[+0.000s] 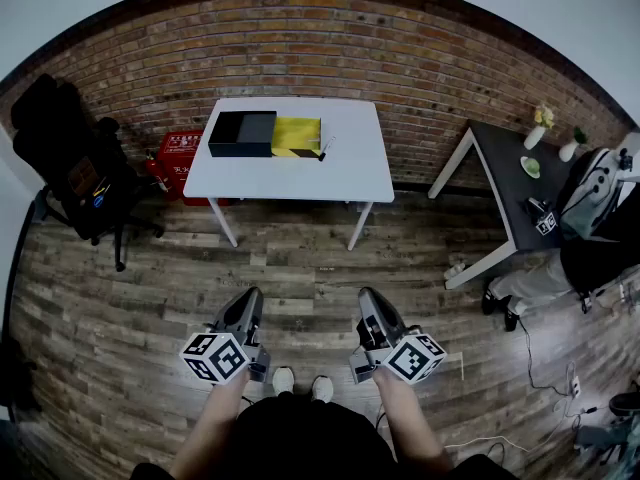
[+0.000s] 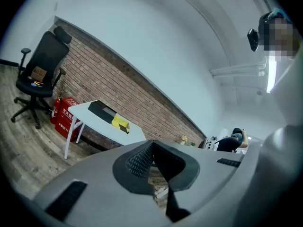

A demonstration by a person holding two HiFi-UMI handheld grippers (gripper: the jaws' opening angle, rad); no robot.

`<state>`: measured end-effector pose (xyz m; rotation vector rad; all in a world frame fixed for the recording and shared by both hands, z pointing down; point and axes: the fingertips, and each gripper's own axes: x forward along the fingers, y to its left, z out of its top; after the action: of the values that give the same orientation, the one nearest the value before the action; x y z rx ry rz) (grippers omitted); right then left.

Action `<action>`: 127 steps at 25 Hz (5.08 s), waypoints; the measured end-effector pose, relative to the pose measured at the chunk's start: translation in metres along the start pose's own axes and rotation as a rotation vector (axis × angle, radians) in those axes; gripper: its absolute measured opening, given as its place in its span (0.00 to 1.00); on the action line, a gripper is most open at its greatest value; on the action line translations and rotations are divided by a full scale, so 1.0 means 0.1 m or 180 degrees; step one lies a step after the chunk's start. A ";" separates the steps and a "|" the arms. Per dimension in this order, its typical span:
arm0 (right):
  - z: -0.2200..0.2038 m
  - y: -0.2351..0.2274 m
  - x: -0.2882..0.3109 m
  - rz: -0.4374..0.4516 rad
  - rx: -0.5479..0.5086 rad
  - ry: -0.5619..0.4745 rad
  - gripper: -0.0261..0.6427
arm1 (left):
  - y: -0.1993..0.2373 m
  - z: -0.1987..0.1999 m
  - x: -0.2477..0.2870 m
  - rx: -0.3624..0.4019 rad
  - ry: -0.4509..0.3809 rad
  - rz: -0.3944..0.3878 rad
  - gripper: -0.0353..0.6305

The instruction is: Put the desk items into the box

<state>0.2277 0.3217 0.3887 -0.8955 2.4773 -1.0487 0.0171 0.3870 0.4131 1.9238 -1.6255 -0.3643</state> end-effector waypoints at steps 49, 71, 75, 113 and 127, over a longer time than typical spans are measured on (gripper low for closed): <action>-0.36 -0.04 1.29 0.0018 0.0052 0.0134 0.07 | 1.10 0.57 0.39 -0.0011 0.0078 -0.0015 0.07; 0.98 -1.57 3.17 0.0373 -0.0034 0.0639 0.07 | 1.11 1.20 2.98 0.0052 0.0018 0.0215 0.07; 1.06 -1.79 3.40 0.0445 -0.0004 0.0764 0.07 | 1.14 1.24 3.27 0.0064 -0.0004 0.0301 0.07; 0.55 -3.17 4.68 -0.0634 -0.0628 0.1421 0.07 | 1.70 1.11 4.94 0.0365 0.0952 -0.0190 0.07; 0.35 -3.79 5.02 -0.1420 -0.0640 0.1494 0.07 | 1.84 0.99 5.44 0.0511 0.1377 -0.0563 0.07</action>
<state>0.0262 -0.2270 0.6222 -1.4595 2.8793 -1.2856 -0.0676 -0.1777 0.5319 2.0933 -1.2367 0.1163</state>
